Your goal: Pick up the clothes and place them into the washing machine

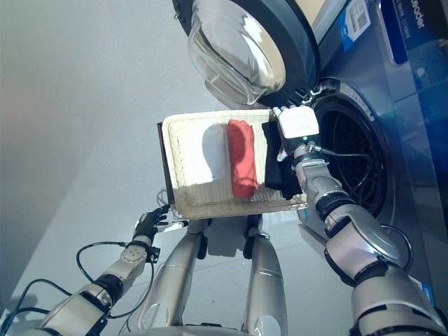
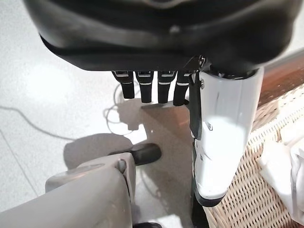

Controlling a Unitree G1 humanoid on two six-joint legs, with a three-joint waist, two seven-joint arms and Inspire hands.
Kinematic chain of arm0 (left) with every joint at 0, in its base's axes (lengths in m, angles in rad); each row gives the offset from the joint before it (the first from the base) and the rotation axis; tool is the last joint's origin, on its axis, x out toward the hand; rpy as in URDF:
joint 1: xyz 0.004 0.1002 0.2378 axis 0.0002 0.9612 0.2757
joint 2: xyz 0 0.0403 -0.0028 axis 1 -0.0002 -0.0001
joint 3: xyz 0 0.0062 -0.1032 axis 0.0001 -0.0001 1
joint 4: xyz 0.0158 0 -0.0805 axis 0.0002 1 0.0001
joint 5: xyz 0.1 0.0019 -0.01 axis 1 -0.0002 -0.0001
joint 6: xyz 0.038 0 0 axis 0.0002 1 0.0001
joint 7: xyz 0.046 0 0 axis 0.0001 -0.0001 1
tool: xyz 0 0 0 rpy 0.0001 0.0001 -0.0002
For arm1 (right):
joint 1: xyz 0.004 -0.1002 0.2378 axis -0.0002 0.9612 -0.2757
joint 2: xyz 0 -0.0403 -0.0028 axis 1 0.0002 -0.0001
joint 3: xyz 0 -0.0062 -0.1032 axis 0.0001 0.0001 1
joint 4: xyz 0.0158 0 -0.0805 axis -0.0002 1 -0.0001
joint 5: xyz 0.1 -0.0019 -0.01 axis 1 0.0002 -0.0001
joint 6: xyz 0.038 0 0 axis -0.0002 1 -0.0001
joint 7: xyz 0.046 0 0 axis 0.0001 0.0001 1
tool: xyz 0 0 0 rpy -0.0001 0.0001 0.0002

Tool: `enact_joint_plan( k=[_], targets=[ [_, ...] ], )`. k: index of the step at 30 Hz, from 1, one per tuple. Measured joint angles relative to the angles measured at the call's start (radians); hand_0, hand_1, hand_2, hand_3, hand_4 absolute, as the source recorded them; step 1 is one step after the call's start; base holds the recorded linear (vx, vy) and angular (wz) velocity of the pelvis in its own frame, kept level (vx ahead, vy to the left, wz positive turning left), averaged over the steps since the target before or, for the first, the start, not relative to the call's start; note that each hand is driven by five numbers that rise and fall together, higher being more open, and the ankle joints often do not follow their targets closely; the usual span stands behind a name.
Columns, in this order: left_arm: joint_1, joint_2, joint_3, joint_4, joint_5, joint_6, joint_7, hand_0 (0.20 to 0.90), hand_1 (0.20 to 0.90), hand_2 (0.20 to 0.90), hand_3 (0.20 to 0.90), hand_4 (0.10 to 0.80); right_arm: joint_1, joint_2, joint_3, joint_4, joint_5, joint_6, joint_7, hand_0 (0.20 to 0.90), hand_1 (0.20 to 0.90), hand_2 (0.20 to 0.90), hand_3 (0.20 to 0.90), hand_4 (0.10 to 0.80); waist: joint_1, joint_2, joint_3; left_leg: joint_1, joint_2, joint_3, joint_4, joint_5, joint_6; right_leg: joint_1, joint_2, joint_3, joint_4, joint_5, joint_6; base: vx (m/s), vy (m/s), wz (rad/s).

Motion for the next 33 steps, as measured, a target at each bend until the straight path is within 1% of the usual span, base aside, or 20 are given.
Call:
enact_joint_plan(
  k=[7,9,13,15,18,20,25,30,32,33],
  targets=[
    [0.008,0.008,0.001,-0.014,-0.011,-0.005,0.010,0.900,0.900,0.900,0.900,0.800,-0.009,0.000,0.046,0.108,-0.019,0.018,0.003,0.900,0.900,0.900,0.900,0.800,-0.008,0.000,0.000,-0.010,-0.002,0.002,-0.011,0.004,0.006,-0.014,-0.002,0.001,-0.004,0.004,0.007,-0.016,0.002,0.00],
    [0.010,0.016,0.002,-0.029,-0.023,-0.020,0.014,0.900,0.900,0.900,0.900,0.800,-0.028,-0.002,0.048,0.128,-0.019,0.022,0.003,0.900,0.900,0.900,0.900,0.800,-0.008,0.000,-0.004,-0.041,-0.002,0.003,-0.007,0.006,0.006,-0.047,-0.002,0.003,0.002,0.004,0.006,-0.033,-0.023,-0.02],
    [-0.008,0.030,0.004,-0.041,-0.039,-0.024,0.020,0.900,0.900,0.900,0.900,0.800,-0.044,-0.004,0.056,0.140,-0.019,0.022,0.001,0.900,0.900,0.900,0.900,0.800,-0.001,0.001,-0.007,-0.104,-0.003,0.000,0.015,0.012,0.009,-0.104,-0.004,-0.002,0.026,0.003,0.006,0.029,-0.013,0.04],
    [-0.020,0.038,0.004,-0.055,-0.040,-0.024,0.018,0.900,0.900,0.900,0.900,0.800,-0.057,-0.004,0.067,0.170,-0.019,0.023,-0.001,0.900,0.900,0.900,0.900,0.800,0.007,0.001,-0.007,-0.134,-0.005,0.000,0.041,-0.006,0.000,-0.129,-0.007,-0.003,0.046,-0.007,-0.001,0.036,0.004,0.05],
    [-0.020,0.041,0.003,-0.072,-0.043,-0.026,0.018,0.900,0.900,0.900,0.900,0.800,-0.075,-0.008,0.077,0.187,-0.020,0.042,-0.016,0.900,0.900,0.900,0.900,0.800,0.016,0.003,-0.008,-0.173,-0.013,-0.003,0.090,-0.020,-0.003,-0.164,-0.017,-0.003,0.095,-0.025,-0.007,-0.014,0.019,0.10],
    [-0.020,0.044,0.005,-0.081,-0.044,-0.042,0.018,0.900,0.900,0.900,0.900,0.800,-0.093,-0.014,0.077,0.191,-0.020,0.042,-0.030,0.900,0.900,0.900,0.900,0.800,0.017,0.004,-0.009,-0.199,-0.019,-0.004,0.110,-0.024,-0.003,-0.193,-0.026,-0.003,0.125,-0.034,-0.008,0.005,0.017,0.10],
    [-0.019,0.049,0.004,-0.118,-0.046,-0.063,0.018,0.900,0.900,0.900,0.900,0.800,-0.128,-0.038,0.078,0.195,-0.019,0.043,-0.043,0.900,0.900,0.900,0.900,0.800,0.029,0.011,-0.013,-0.256,-0.022,-0.003,0.148,-0.028,-0.004,-0.248,-0.035,-0.006,0.164,-0.044,-0.015,-0.001,-0.010,0.07],
    [-0.023,0.043,-0.002,-0.138,-0.046,-0.065,0.018,0.900,0.900,0.900,0.900,0.800,-0.131,-0.044,0.078,0.216,-0.018,0.062,-0.044,0.900,0.900,0.900,0.900,0.800,0.044,0.026,-0.022,-0.283,-0.020,-0.006,0.144,-0.022,-0.012,-0.267,-0.044,-0.031,0.179,-0.053,-0.025,-0.005,-0.034,0.17],
    [-0.026,0.042,-0.001,-0.138,-0.047,-0.064,0.022,0.900,0.900,0.900,0.900,0.800,-0.128,-0.038,0.088,0.213,-0.018,0.058,-0.037,0.900,0.900,0.900,0.900,0.800,0.047,0.031,-0.023,-0.297,-0.020,-0.011,0.146,-0.013,-0.025,-0.277,-0.050,-0.046,0.189,-0.055,-0.025,0.022,-0.034,0.19],
    [-0.031,0.041,-0.001,-0.135,-0.047,-0.064,0.022,0.900,0.900,0.900,0.900,0.800,-0.128,-0.030,0.088,0.211,-0.018,0.057,-0.036,0.900,0.900,0.900,0.900,0.800,0.048,0.034,-0.021,-0.301,-0.021,-0.014,0.145,-0.011,-0.027,-0.279,-0.053,-0.055,0.192,-0.057,-0.027,0.021,-0.030,0.19]
  ],
)
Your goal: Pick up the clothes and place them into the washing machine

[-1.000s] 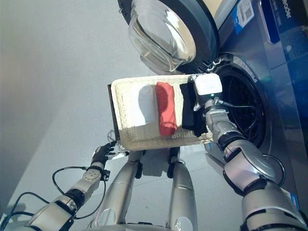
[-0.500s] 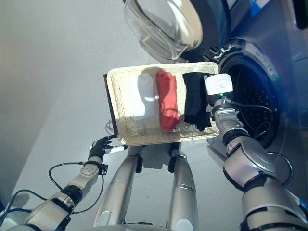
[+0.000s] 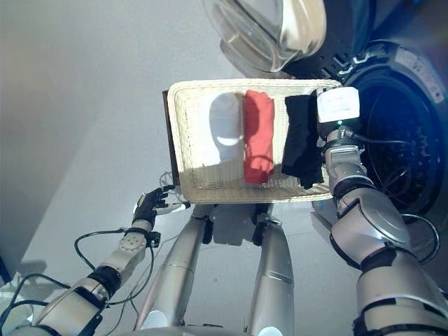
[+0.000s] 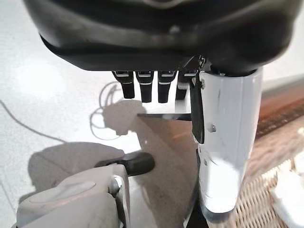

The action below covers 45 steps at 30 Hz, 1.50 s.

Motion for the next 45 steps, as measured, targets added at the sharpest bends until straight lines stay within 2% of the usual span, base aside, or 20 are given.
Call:
enact_joint_plan(
  k=[5,11,16,26,30,32,36,37,38,43,45],
  targets=[
    [-0.016,-0.001,0.001,0.003,0.001,0.000,0.006,0.900,0.900,0.900,0.900,0.800,0.004,0.040,0.003,-0.005,0.001,0.006,-0.001,0.900,0.900,0.900,0.900,0.800,0.011,0.003,0.001,-0.005,0.000,-0.016,0.000,0.002,0.000,0.007,-0.001,-0.026,0.000,-0.010,-0.005,0.015,-0.015,0.12],
    [-0.028,-0.003,0.001,0.041,0.001,0.002,0.024,0.900,0.900,0.900,0.900,0.800,0.045,0.077,-0.004,-0.057,0.011,0.002,-0.001,0.900,0.900,0.900,0.900,0.800,-0.009,0.002,0.001,0.042,0.001,-0.032,-0.014,0.006,0.001,0.062,0.002,-0.039,-0.019,-0.015,-0.004,-0.001,0.002,0.04],
    [-0.027,-0.003,0.004,0.039,0.002,0.001,0.026,0.900,0.900,0.900,0.900,0.800,0.072,0.105,-0.004,-0.055,0.011,0.001,0.000,0.900,0.900,0.900,0.900,0.800,-0.010,0.002,0.001,0.087,0.004,-0.035,-0.073,0.031,-0.028,0.095,0.003,-0.040,-0.050,-0.007,0.004,-0.019,-0.006,0.04],
    [-0.026,0.002,0.003,0.044,0.003,0.001,0.028,0.900,0.900,0.900,0.900,0.800,0.083,0.118,-0.003,-0.020,0.010,0.004,0.000,0.900,0.900,0.900,0.900,0.800,-0.024,-0.011,0.011,0.085,0.003,-0.030,-0.085,0.041,-0.020,0.095,0.005,-0.038,-0.067,0.001,0.009,-0.025,0.003,0.00],
    [-0.038,0.027,0.008,0.041,0.000,0.002,0.040,0.900,0.900,0.900,0.900,0.800,0.046,0.112,-0.004,-0.014,0.009,0.003,-0.031,0.900,0.900,0.900,0.900,0.800,-0.035,-0.018,0.020,0.007,0.002,-0.013,-0.047,0.035,-0.015,0.011,0.000,-0.024,-0.027,0.000,0.008,-0.037,0.009,-0.05],
    [-0.042,0.032,0.006,0.041,0.000,0.001,0.041,0.900,0.900,0.900,0.900,0.800,0.037,0.111,-0.004,-0.020,0.008,0.001,-0.052,0.900,0.900,0.900,0.900,0.800,-0.041,-0.022,0.024,-0.028,0.001,-0.008,-0.006,0.021,-0.001,-0.022,-0.002,-0.017,0.002,-0.006,-0.001,-0.016,0.008,-0.06],
    [-0.048,0.031,0.007,0.037,-0.003,-0.001,0.042,0.900,0.900,0.900,0.900,0.800,-0.001,0.108,-0.005,-0.019,0.009,0.000,-0.067,0.900,0.900,0.900,0.900,0.800,-0.047,-0.020,0.036,-0.072,0.004,0.003,0.025,0.016,0.000,-0.073,-0.004,-0.003,0.041,-0.020,-0.007,-0.001,0.002,-0.02],
    [-0.048,0.031,0.006,0.037,-0.005,0.000,0.042,0.900,0.900,0.900,0.900,0.800,-0.011,0.106,-0.007,-0.020,0.010,-0.001,-0.067,0.337,0.337,0.337,0.337,0.398,-0.049,-0.019,0.037,-0.079,0.005,0.007,0.024,0.015,0.003,-0.086,-0.005,0.001,0.047,-0.020,-0.006,0.000,0.000,0.00],
    [-0.047,0.030,0.006,0.037,-0.013,0.000,0.042,0.900,0.900,0.900,0.900,0.800,-0.024,0.104,-0.014,-0.020,0.011,-0.005,-0.067,0.200,0.200,0.200,0.200,0.300,-0.050,-0.019,0.037,-0.088,0.005,0.012,0.025,0.015,0.003,-0.099,-0.007,0.004,0.055,-0.019,-0.006,0.000,0.000,0.00],
    [-0.045,0.029,0.006,0.037,-0.022,0.000,0.043,0.900,0.900,0.900,0.900,0.800,-0.042,0.080,-0.024,-0.041,0.013,-0.015,-0.069,0.200,0.200,0.200,0.200,0.300,-0.052,-0.019,0.038,-0.103,0.007,0.014,0.022,0.013,0.001,-0.122,-0.006,0.008,0.062,-0.019,-0.006,-0.003,0.000,-0.01],
    [-0.043,0.028,0.004,0.037,-0.022,0.000,0.043,0.900,0.900,0.900,0.900,0.800,-0.045,0.071,-0.027,-0.045,0.022,-0.016,-0.065,0.200,0.200,0.200,0.200,0.300,-0.046,-0.019,0.038,-0.118,0.006,0.015,0.054,0.013,0.001,-0.138,0.002,0.028,0.078,-0.019,-0.006,-0.029,-0.015,-0.17]
  ],
)
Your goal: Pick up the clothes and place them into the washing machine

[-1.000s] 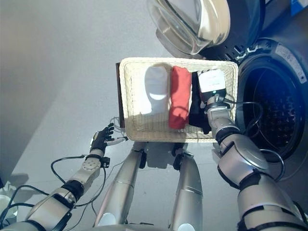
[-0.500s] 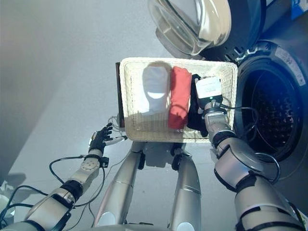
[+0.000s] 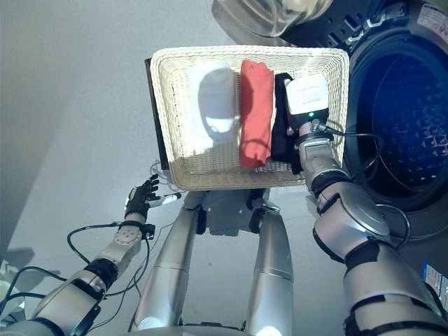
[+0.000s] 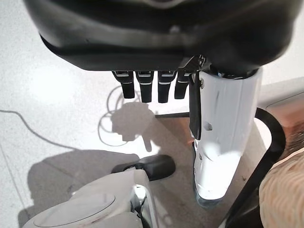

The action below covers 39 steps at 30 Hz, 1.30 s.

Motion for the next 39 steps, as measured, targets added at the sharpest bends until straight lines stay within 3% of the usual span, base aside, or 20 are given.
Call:
enact_joint_plan(
  k=[4,14,19,25,29,32,39],
  targets=[
    [-0.001,0.000,0.004,0.001,0.000,-0.002,0.003,0.900,0.900,0.900,0.900,0.800,-0.003,-0.001,0.001,-0.003,0.000,-0.002,0.003,0.200,0.200,0.200,0.200,0.300,0.004,0.001,0.001,-0.034,-0.001,-0.001,0.080,-0.028,-0.002,-0.018,-0.003,0.006,0.052,-0.003,-0.004,-0.007,-0.012,-0.05],
    [0.001,-0.004,0.002,0.003,0.005,0.000,0.003,0.900,0.900,0.900,0.900,0.800,0.001,-0.001,-0.008,0.017,0.010,-0.001,0.027,0.200,0.200,0.200,0.200,0.300,0.016,0.001,0.001,-0.018,-0.002,-0.001,0.072,-0.028,-0.002,-0.008,-0.005,0.005,0.056,-0.004,-0.008,0.000,-0.001,0.02],
    [0.017,-0.020,0.011,0.004,0.007,0.001,-0.001,0.900,0.900,0.900,0.900,0.800,0.051,0.015,-0.022,0.052,0.011,0.001,0.073,0.200,0.200,0.200,0.200,0.300,0.042,0.009,0.003,0.065,0.001,0.001,0.037,-0.024,-0.006,0.075,0.000,0.004,0.016,0.001,-0.016,0.013,0.002,-0.06],
    [0.057,-0.023,0.023,0.012,0.028,0.004,-0.005,0.900,0.900,0.900,0.900,0.800,0.168,0.043,-0.114,0.069,0.087,-0.008,0.113,0.200,0.200,0.200,0.200,0.300,0.042,0.026,0.011,0.240,0.004,0.008,-0.058,-0.004,0.019,0.247,0.006,0.000,-0.081,0.014,0.004,0.053,0.009,-0.05],
    [0.088,-0.024,0.051,0.011,0.033,0.003,-0.019,0.900,0.900,0.900,0.900,0.800,0.221,0.050,-0.259,0.072,0.260,-0.044,0.130,0.200,0.200,0.200,0.200,0.300,0.037,0.028,0.010,0.365,0.011,0.019,-0.137,0.003,0.027,0.366,0.015,0.002,-0.158,0.027,0.021,0.000,0.003,-0.10],
    [0.108,-0.024,0.071,0.010,0.036,0.003,-0.026,0.900,0.900,0.900,0.900,0.800,0.267,0.056,-0.447,0.064,0.486,-0.084,0.133,0.200,0.200,0.200,0.200,0.300,0.035,0.033,0.008,0.437,0.013,0.024,-0.182,0.013,0.033,0.433,0.020,0.001,-0.200,0.037,0.028,0.013,-0.015,-0.08],
    [0.168,-0.017,0.126,0.002,0.045,0.013,-0.028,0.900,0.900,0.900,0.900,0.800,0.419,0.136,-0.845,-0.023,1.296,-0.271,0.202,0.200,0.200,0.200,0.200,0.300,-0.002,0.041,0.001,0.509,0.015,0.029,-0.246,0.020,0.024,0.489,0.025,0.006,-0.241,0.042,0.034,0.038,-0.007,-0.04]
  ],
)
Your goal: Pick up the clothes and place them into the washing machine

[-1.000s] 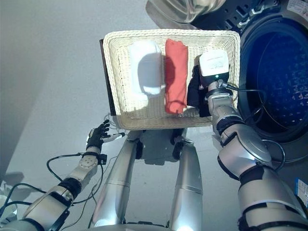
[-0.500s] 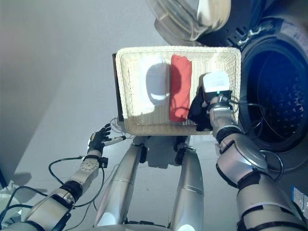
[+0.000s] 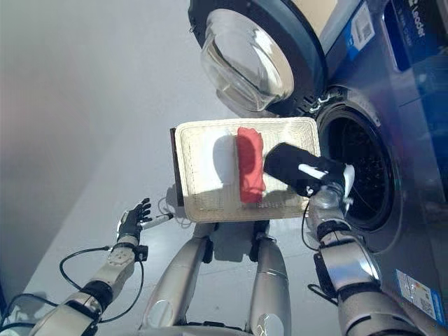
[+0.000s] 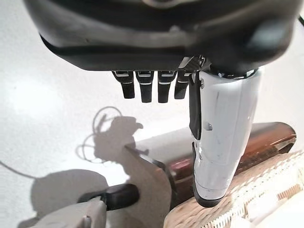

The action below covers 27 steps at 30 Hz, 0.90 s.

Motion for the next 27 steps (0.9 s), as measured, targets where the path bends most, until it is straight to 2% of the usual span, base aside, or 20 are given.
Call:
enact_joint_plan(
  k=[5,9,11,16,18,21,27],
  targets=[
    [0.033,-0.008,0.003,-0.009,0.003,-0.001,-0.010,0.900,0.900,0.900,0.900,0.800,0.084,0.125,-0.145,-0.071,0.465,-0.088,0.118,0.200,0.200,0.200,0.200,0.300,-0.014,0.007,-0.003,0.000,0.005,0.016,-0.006,0.000,0.000,-0.007,0.008,0.017,-0.010,0.002,-0.001,0.016,0.056,-0.10],
    [0.055,-0.031,0.003,-0.013,0.002,-0.011,-0.032,0.900,0.900,0.900,0.900,0.800,0.100,0.179,-0.201,-0.071,0.655,-0.138,0.173,0.200,0.200,0.200,0.200,0.300,-0.011,0.036,-0.018,-0.001,0.004,0.036,-0.018,-0.001,0.001,-0.020,0.008,0.037,-0.015,0.006,0.003,0.016,0.089,-0.12],
    [0.070,-0.046,0.000,-0.017,0.002,-0.013,-0.041,0.900,0.900,0.900,0.900,0.800,0.106,0.206,-0.234,-0.118,0.715,-0.171,0.197,0.200,0.200,0.200,0.200,0.300,-0.011,0.066,-0.022,-0.001,0.003,0.052,-0.022,0.002,0.005,-0.027,0.008,0.052,-0.018,0.011,0.008,0.015,0.090,-0.17],
    [0.089,-0.074,-0.039,-0.008,-0.009,-0.013,-0.042,0.900,0.900,0.900,0.900,0.800,0.069,0.213,-0.282,-0.167,0.752,-0.261,0.197,0.200,0.200,0.200,0.200,0.300,-0.006,0.137,-0.049,-0.001,-0.002,0.071,-0.037,0.007,0.012,-0.042,0.006,0.074,-0.020,0.017,0.018,0.024,0.081,-0.10],
    [0.094,-0.084,-0.052,-0.004,-0.015,-0.013,-0.040,0.900,0.900,0.900,0.900,0.800,0.038,0.211,-0.303,-0.179,0.741,-0.310,0.149,0.200,0.200,0.200,0.200,0.300,-0.003,0.162,-0.064,0.000,-0.002,0.075,-0.042,0.005,0.010,-0.046,0.006,0.078,-0.020,0.017,0.018,0.023,0.063,-0.04],
    [0.100,-0.090,-0.088,-0.005,-0.017,-0.014,-0.040,0.900,0.900,0.900,0.900,0.800,0.004,0.205,-0.315,-0.208,0.719,-0.351,0.089,0.200,0.200,0.200,0.200,0.300,-0.001,0.180,-0.075,-0.001,-0.004,0.083,-0.056,0.010,0.016,-0.064,0.008,0.092,-0.011,0.018,0.018,0.015,0.048,-0.11],
    [0.101,-0.120,-0.100,-0.006,-0.018,-0.018,-0.040,0.900,0.900,0.900,0.900,0.800,-0.032,0.141,-0.342,-0.256,0.656,-0.388,-0.005,0.200,0.200,0.200,0.200,0.300,0.013,0.215,-0.091,0.000,-0.005,0.084,-0.067,0.018,0.023,-0.073,0.009,0.100,-0.010,0.017,0.018,0.015,0.024,-0.04]
  ],
)
